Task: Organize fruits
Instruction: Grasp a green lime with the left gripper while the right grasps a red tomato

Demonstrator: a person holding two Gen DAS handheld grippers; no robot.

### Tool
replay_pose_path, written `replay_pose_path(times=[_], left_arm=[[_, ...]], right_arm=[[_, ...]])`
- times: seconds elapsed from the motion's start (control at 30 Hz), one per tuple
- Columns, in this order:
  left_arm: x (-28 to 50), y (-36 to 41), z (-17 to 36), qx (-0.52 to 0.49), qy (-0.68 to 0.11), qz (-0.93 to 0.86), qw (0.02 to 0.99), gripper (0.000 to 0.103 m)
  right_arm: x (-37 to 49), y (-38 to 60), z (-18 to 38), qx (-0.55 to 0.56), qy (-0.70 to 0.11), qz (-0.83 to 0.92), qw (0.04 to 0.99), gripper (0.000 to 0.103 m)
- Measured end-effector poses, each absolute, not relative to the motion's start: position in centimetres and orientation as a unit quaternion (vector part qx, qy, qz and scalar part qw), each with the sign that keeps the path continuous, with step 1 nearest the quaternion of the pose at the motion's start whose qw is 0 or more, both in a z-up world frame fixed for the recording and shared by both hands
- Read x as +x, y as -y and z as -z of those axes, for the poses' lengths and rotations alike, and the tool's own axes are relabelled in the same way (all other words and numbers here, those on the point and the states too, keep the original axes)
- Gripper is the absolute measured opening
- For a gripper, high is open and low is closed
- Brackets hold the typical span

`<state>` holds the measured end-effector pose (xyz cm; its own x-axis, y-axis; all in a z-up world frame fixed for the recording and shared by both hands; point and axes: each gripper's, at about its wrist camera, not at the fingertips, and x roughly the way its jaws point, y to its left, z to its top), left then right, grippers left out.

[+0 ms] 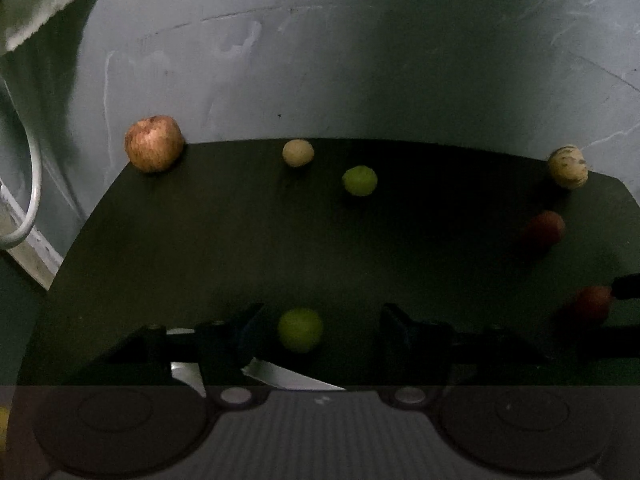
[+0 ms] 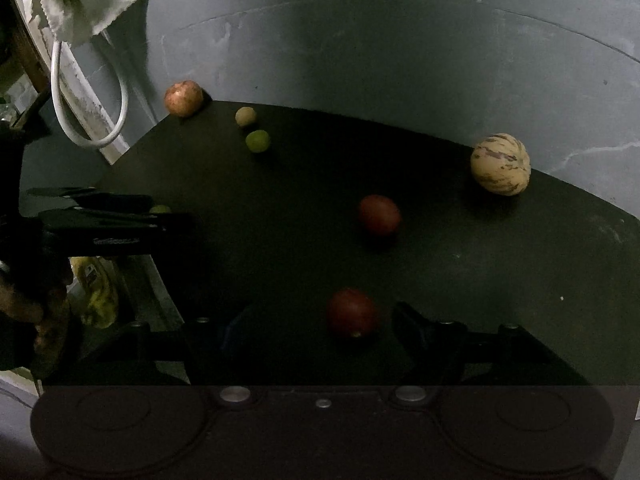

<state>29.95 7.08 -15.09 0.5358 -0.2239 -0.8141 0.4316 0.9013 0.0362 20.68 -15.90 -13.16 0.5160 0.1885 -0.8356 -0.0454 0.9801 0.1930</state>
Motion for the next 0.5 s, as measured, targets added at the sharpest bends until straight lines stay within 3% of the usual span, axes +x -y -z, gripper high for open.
replay_pose_path(times=[0.5], left_arm=[[30.6, -8.2, 15.1, 0.102, -0.450, 0.184, 0.868, 0.028]], right_arm=[[21.1, 15.4, 13.6, 0.065, -0.494, -0.068, 0.864, 0.071]])
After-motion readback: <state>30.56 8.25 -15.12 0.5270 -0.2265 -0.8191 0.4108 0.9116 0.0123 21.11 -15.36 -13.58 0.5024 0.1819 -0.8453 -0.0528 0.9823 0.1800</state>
